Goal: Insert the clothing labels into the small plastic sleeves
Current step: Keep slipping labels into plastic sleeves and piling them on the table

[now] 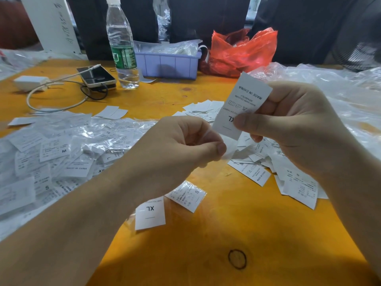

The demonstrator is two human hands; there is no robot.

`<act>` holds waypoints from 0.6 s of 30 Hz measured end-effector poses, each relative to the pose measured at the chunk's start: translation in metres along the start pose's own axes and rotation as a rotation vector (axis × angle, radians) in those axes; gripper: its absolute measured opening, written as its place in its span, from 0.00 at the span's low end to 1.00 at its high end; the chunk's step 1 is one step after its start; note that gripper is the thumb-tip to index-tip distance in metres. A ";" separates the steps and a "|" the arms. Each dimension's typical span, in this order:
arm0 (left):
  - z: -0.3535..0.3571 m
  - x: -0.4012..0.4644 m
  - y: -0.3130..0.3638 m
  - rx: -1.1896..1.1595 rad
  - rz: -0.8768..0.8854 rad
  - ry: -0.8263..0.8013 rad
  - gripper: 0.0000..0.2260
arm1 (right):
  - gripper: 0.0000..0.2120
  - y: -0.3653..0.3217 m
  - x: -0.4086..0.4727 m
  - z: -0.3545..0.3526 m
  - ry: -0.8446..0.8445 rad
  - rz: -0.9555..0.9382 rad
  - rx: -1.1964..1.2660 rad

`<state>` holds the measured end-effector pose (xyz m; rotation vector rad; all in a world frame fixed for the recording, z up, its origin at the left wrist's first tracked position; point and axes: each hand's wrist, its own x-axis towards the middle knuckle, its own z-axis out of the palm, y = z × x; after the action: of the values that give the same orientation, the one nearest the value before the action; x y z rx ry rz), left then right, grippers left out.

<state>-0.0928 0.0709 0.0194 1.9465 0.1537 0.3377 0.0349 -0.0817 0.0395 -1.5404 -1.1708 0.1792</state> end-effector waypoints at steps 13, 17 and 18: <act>0.000 0.000 -0.001 0.016 0.019 -0.047 0.04 | 0.08 0.001 0.002 -0.008 -0.038 -0.030 0.031; 0.000 0.001 -0.002 0.021 0.014 -0.065 0.04 | 0.12 -0.001 0.002 -0.012 -0.107 -0.012 0.075; 0.000 0.001 -0.002 0.019 0.013 -0.070 0.04 | 0.13 -0.001 0.003 -0.013 -0.118 0.000 0.064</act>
<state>-0.0920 0.0717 0.0177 1.9757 0.0985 0.2774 0.0443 -0.0888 0.0463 -1.4898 -1.2456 0.3079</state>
